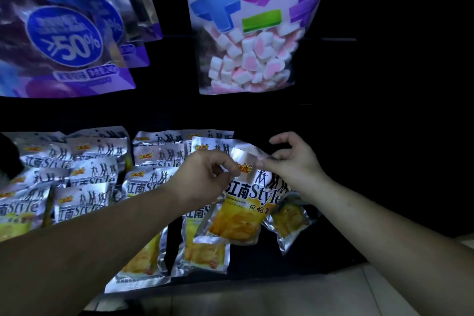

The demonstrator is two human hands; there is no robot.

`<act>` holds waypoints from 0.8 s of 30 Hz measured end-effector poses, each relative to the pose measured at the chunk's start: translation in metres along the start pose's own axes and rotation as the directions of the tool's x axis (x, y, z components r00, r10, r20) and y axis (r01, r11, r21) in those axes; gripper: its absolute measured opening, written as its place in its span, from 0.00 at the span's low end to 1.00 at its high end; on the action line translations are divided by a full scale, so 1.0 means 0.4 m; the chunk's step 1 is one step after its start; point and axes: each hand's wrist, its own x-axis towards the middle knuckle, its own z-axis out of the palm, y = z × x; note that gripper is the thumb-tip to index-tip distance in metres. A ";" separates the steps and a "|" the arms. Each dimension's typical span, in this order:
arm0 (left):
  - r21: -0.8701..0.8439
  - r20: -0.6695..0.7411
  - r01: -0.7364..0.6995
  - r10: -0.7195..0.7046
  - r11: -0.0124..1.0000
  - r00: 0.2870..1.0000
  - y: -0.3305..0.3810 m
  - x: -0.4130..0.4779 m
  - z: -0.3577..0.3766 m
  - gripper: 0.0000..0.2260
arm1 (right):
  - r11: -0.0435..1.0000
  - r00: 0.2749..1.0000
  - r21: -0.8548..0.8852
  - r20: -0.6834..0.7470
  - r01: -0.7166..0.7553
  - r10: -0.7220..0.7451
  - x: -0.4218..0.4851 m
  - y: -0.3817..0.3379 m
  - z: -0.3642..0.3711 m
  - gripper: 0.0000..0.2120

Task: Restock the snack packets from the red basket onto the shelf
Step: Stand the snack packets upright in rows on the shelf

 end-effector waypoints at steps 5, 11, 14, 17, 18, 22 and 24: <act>-0.026 -0.037 0.186 -0.186 0.982 0.982 0.012 0.006 0.010 0.09 | 0.997 0.979 -0.014 -0.190 -0.073 0.069 0.004 0.055 -0.064 0.14; -0.153 -0.022 0.374 -0.382 0.915 0.924 -0.013 -0.020 -0.003 0.07 | 0.894 0.980 -0.409 -0.003 -0.182 0.198 -0.005 0.253 -0.068 0.14; -0.201 -0.063 0.387 -0.406 0.900 0.912 -0.030 -0.012 -0.010 0.07 | 0.807 0.984 -0.586 0.096 -0.063 0.147 -0.004 0.272 -0.023 0.12; -0.210 -0.077 0.410 -0.433 0.888 0.898 -0.051 -0.006 -0.018 0.09 | 0.756 0.973 -0.649 0.219 0.085 0.078 0.008 0.266 0.026 0.26; -0.221 -0.089 0.409 -0.436 0.885 0.896 -0.057 -0.005 -0.019 0.10 | 0.763 0.965 -0.640 0.246 0.092 0.091 0.010 0.261 0.039 0.26; -0.240 -0.110 0.387 -0.421 0.890 0.900 -0.066 -0.007 -0.030 0.12 | 0.649 0.960 -0.748 0.261 0.138 0.098 0.026 0.283 0.066 0.12; -0.248 -0.112 0.385 -0.421 0.889 0.900 -0.067 -0.010 -0.036 0.12 | 0.597 0.975 -0.792 0.209 0.126 0.073 0.029 0.286 0.059 0.04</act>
